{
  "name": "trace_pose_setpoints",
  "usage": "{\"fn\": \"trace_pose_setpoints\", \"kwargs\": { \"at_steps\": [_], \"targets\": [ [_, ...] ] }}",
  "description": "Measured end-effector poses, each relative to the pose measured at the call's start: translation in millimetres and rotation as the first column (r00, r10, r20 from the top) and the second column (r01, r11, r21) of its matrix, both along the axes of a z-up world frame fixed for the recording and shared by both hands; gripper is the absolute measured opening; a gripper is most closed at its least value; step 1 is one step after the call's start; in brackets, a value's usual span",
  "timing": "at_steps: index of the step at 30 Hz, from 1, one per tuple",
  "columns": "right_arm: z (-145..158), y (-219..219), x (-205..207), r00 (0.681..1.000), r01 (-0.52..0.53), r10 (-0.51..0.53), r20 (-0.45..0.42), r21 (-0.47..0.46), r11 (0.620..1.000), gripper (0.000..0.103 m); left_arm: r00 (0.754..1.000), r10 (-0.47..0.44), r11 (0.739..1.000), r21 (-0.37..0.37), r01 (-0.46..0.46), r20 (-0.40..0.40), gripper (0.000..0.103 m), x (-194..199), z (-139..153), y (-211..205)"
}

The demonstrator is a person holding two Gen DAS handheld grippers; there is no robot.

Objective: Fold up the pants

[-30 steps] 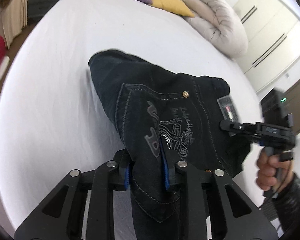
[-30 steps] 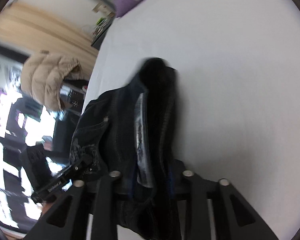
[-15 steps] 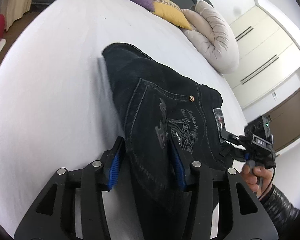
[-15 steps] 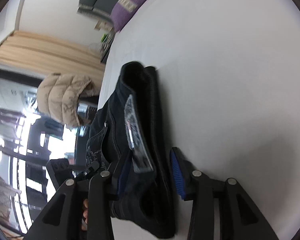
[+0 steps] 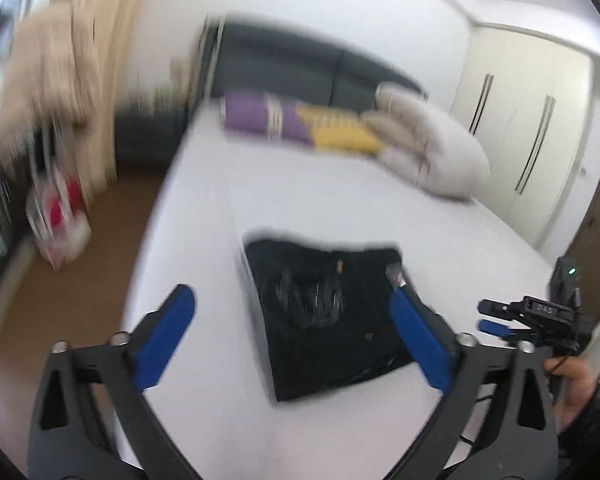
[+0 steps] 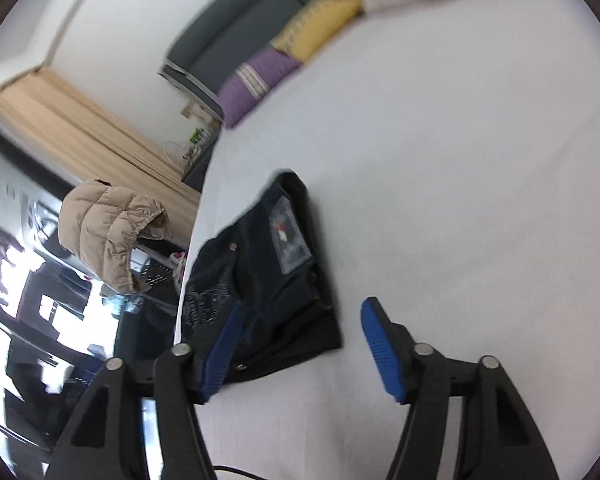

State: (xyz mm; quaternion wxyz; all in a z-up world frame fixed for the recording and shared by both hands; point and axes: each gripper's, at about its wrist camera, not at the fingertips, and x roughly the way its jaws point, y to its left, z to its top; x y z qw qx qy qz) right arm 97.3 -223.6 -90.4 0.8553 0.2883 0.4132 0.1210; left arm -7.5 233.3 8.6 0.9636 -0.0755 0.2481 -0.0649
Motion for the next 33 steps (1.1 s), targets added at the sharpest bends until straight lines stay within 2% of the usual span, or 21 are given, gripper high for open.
{"fn": "trace_pose_setpoints", "kwargs": {
  "at_steps": [2,3,5,7,10,13,15,16,18,22,25,28,33],
  "targets": [
    [23,9,-15,0.997,0.011,-0.007,0.073,-0.054,0.998,0.078,0.996,0.039,0.997,0.068,-0.045,0.080,0.103,-29,30,-11],
    [41,13,-28,0.992,0.025,-0.013,0.126,-0.093,0.995,0.081,0.994,0.046,0.995,0.083,-0.055,0.102,0.103,-41,42,-17],
    [63,16,-45,0.980,0.059,-0.028,0.197,-0.152,0.987,0.095,0.987,0.074,0.989,0.113,-0.091,0.141,0.103,-62,61,-28],
    [86,23,-61,0.962,0.095,-0.039,0.272,-0.198,0.976,0.103,0.983,0.087,0.984,0.138,-0.110,0.163,0.103,-79,77,-38],
    [120,38,-90,0.914,0.135,-0.019,0.404,-0.262,0.956,0.103,0.980,0.112,0.976,0.165,-0.140,0.165,0.103,-104,89,-46],
    [144,51,-118,0.871,0.148,0.041,0.490,-0.341,0.929,0.103,0.983,0.148,0.968,0.189,-0.166,0.107,0.103,-123,95,-51],
    [158,61,-132,0.850,0.192,0.053,0.525,-0.402,0.895,0.103,0.985,0.157,0.969,0.181,-0.166,0.066,0.103,-133,97,-54],
    [163,65,-138,0.845,0.219,0.046,0.533,-0.423,0.879,0.103,0.984,0.168,0.968,0.179,-0.175,0.055,0.103,-138,96,-56],
    [171,69,-149,0.852,0.214,0.050,0.521,-0.433,0.875,0.103,0.980,0.199,0.963,0.181,-0.199,0.020,0.103,-145,94,-60],
    [174,73,-151,0.904,0.152,0.053,0.424,-0.435,0.887,0.103,0.971,0.231,0.959,0.179,-0.217,-0.060,0.103,-150,80,-67],
    [170,74,-159,0.923,0.125,0.052,0.380,-0.427,0.896,0.103,0.962,0.244,0.959,0.175,-0.221,-0.125,0.103,-143,64,-69],
    [166,82,-165,0.931,0.114,0.066,0.358,-0.461,0.880,0.103,0.948,0.261,0.958,0.168,-0.232,-0.182,0.103,-133,48,-67],
    [156,101,-167,0.941,0.079,0.108,0.320,-0.518,0.851,0.103,0.933,0.277,0.956,0.167,-0.243,-0.229,0.103,-120,26,-59]
  ]
}}
